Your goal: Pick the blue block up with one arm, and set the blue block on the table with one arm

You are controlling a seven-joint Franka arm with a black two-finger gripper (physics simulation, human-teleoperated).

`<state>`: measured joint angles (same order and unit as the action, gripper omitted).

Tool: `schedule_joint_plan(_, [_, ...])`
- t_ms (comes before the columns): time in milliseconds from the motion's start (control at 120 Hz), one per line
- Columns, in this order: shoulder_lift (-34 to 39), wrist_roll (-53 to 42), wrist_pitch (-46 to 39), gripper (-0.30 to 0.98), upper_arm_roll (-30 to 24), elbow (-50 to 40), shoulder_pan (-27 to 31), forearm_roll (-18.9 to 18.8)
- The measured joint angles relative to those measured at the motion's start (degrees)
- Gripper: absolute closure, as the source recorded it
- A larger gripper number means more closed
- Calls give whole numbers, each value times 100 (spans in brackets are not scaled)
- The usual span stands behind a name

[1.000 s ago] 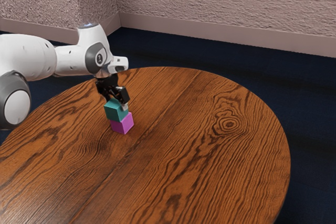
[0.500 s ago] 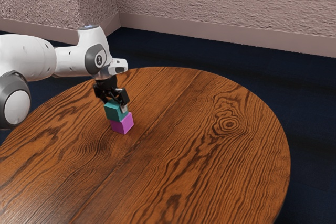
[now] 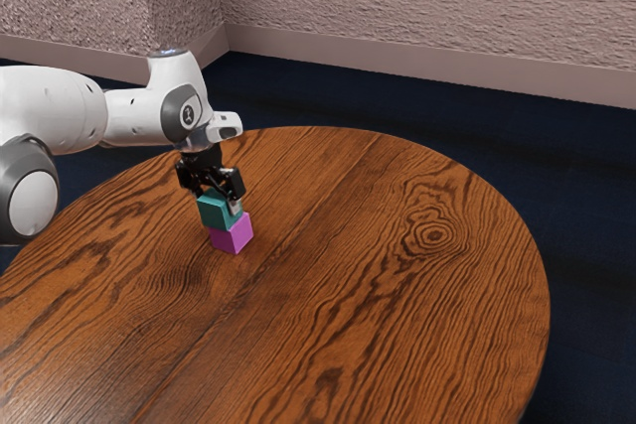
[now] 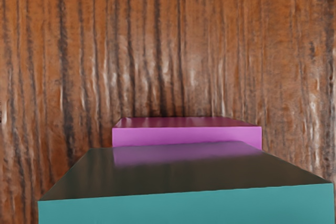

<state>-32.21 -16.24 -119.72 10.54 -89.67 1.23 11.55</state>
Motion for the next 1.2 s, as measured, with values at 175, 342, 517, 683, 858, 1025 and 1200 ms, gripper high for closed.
schedule_joint_plan(175, [-16, 85, -9, 13, -4, 0, 0, -3])
schedule_joint_plan(342, [-18, 147, -13, 22, -4, 1, 0, -5])
schedule_joint_plan(517, [-4, 211, -19, 30, -2, 8, 0, -36])
schedule_joint_plan(683, [76, 271, 5, 31, -119, 171, -67, -112])
schedule_joint_plan(858, [-1176, 350, 173, 31, -528, 1941, -729, -165])
schedule_joint_plan(1025, [-1858, 441, 257, 32, -859, 2487, -781, -176])
schedule_joint_plan(1200, [-1895, 498, 312, 23, -870, 2512, -783, -154])
